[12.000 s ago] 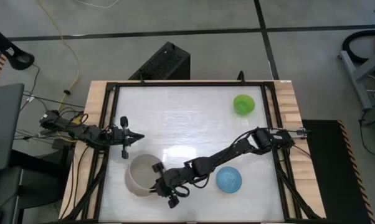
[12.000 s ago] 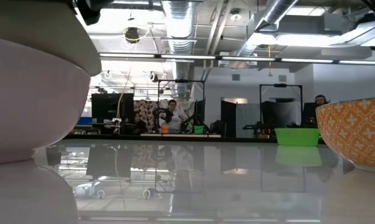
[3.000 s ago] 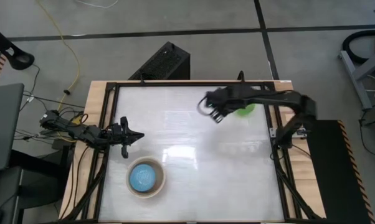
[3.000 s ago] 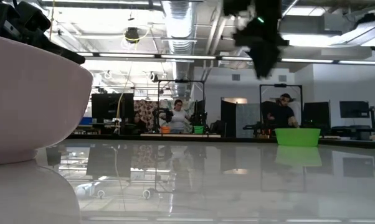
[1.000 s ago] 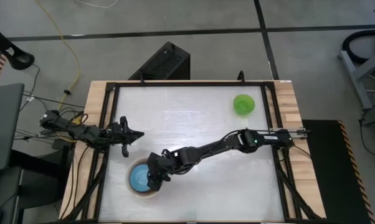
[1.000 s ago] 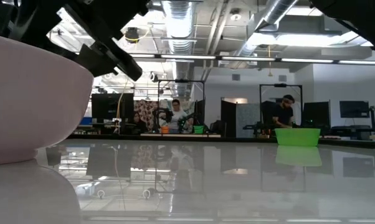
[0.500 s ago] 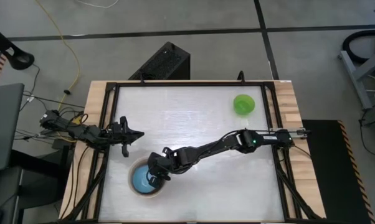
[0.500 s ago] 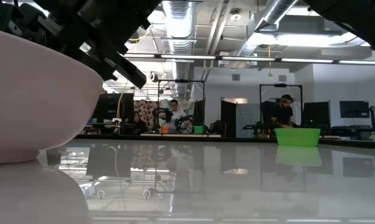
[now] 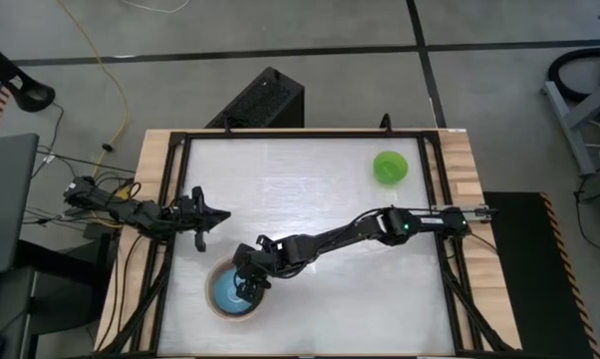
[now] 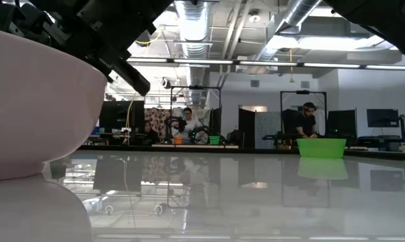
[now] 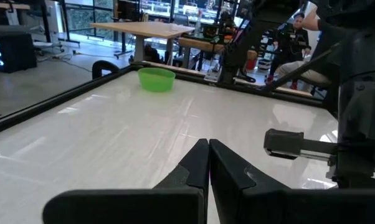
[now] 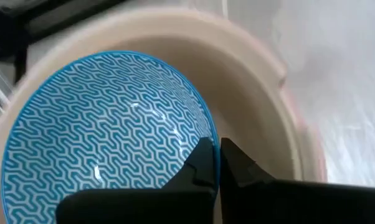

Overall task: Nest bowls inside each other by size order
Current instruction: Remove the blue bowl from the top of the gray bowl to the center of the table

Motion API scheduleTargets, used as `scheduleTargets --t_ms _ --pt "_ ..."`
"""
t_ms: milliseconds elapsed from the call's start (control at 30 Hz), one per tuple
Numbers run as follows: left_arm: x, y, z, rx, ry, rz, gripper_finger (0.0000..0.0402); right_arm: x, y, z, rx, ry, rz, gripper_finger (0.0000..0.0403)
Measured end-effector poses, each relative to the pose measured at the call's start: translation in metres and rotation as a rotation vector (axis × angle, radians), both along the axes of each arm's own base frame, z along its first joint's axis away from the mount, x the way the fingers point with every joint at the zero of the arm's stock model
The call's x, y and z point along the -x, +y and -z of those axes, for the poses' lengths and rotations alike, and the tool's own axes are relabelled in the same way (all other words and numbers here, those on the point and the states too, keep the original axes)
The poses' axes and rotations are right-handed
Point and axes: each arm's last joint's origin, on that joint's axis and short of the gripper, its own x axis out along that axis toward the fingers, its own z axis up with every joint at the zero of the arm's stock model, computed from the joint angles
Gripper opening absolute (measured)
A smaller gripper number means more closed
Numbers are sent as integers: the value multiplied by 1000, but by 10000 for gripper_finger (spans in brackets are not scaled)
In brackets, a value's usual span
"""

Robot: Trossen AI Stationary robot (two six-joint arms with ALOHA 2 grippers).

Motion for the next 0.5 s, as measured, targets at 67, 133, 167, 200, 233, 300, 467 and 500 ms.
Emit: scheduleTargets --t_ms 67,133,167,200,233,300,467,500 --pt "0 0 0 0 0 0 0 -1 -1 -7 6 -20 -4 7" --pt "0 0 0 0 0 1 0 -1 -6 -18 3 -58 3 7" --pt "0 0 0 1 0 1 0 1 -8 -22 8 -51 4 7" --pt "0 0 0 6 -1 1 0 3 -10 -25 19 -43 0 7" --pt "0 0 0 10 -2 1 0 4 -12 -30 25 -53 -2 7" --pt "0 0 0 21 -4 5 0 8 -15 -37 54 -42 -10 7" --pt "-1 0 1 19 4 6 0 24 -27 -63 164 -1 15 7" --pt "-1 -1 1 18 7 8 0 29 -29 -72 189 -2 23 7"
